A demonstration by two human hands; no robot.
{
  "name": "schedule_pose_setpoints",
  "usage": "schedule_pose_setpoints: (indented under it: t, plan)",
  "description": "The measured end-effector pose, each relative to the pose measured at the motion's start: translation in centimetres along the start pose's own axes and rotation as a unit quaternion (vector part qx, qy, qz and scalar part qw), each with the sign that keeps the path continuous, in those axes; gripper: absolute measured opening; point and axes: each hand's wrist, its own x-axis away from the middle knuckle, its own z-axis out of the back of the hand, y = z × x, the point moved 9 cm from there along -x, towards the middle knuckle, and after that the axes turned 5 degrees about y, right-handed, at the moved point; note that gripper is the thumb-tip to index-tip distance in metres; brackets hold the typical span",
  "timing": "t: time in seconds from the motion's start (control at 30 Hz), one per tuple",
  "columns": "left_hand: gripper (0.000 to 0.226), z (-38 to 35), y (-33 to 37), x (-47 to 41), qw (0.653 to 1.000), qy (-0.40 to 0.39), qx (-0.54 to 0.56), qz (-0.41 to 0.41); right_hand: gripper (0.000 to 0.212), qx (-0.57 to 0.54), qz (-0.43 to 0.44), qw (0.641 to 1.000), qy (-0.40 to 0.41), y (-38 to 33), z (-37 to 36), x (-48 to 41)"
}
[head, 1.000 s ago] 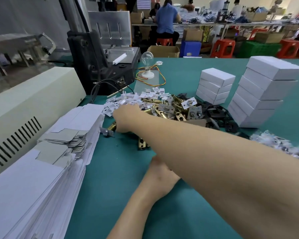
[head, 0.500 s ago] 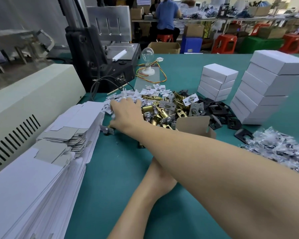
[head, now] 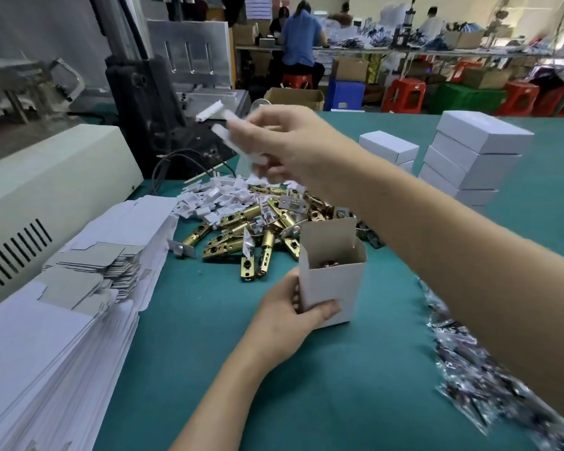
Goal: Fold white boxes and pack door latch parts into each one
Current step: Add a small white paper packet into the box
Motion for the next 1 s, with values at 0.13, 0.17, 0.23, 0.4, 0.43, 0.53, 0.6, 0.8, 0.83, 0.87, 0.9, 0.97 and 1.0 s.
schedule_pose_setpoints:
  t: [0.13, 0.17, 0.23, 0.4, 0.43, 0.53, 0.6, 0.8, 0.83, 0.87, 0.9, 0.97, 1.0]
  plan:
    - [0.045, 0.1, -0.1, -0.1, 1.000, 0.004, 0.007, -0.013, 0.007, 0.160, 0.038, 0.986, -0.005, -0.1, 5.0, 5.1]
    - [0.046, 0.1, 0.0, 0.0, 1.000, 0.007, 0.005, -0.017, 0.007, 0.215, 0.047, 0.975, 0.000, -0.1, 5.8, 6.2]
    - [0.048, 0.2, 0.2, 0.0, 1.000, 0.009, 0.004, -0.024, 0.018, 0.327, 0.076, 0.942, 0.017, -0.2, 6.5, 7.8]
    - [0.050, 0.4, 1.2, 0.4, 0.999, 0.027, -0.003, -0.038, 0.017, 0.553, 0.157, 0.818, -0.010, -0.3, 3.4, 10.3]
    - [0.046, 0.5, 1.4, 0.6, 0.998, 0.032, -0.013, -0.046, 0.016, 0.570, 0.158, 0.806, -0.021, 0.0, 2.8, 10.5]
    - [0.032, 0.6, 2.1, 1.0, 0.994, 0.040, -0.060, -0.078, 0.011, 0.579, 0.142, 0.801, -0.049, 1.0, 1.8, 10.7]
    - [0.032, 0.6, 2.5, 1.2, 0.991, 0.045, -0.085, -0.094, 0.011, 0.561, 0.128, 0.815, -0.064, 1.5, 1.5, 10.7]
    - [0.029, 1.1, 3.2, 1.5, 0.986, 0.056, -0.097, -0.125, 0.026, 0.432, 0.069, 0.896, -0.069, 3.0, 3.0, 11.2]
    - [0.028, 1.0, 3.3, 1.4, 0.985, 0.056, -0.102, -0.129, 0.029, 0.412, 0.060, 0.906, -0.078, 3.3, 3.0, 11.3]
    - [0.028, 1.0, 3.3, 1.4, 0.984, 0.055, -0.107, -0.132, 0.031, 0.400, 0.056, 0.911, -0.086, 3.5, 3.0, 11.4]
    - [0.029, 0.9, 3.3, 1.4, 0.983, 0.053, -0.111, -0.136, 0.031, 0.396, 0.054, 0.912, -0.092, 3.7, 2.9, 11.4]
    - [0.030, 1.0, 3.3, 1.4, 0.983, 0.051, -0.109, -0.136, 0.029, 0.396, 0.066, 0.911, -0.091, 3.7, 2.8, 11.4]
    - [0.031, 1.1, 3.2, 1.3, 0.984, 0.051, -0.104, -0.132, 0.026, 0.390, 0.081, 0.914, -0.075, 3.4, 3.0, 11.3]
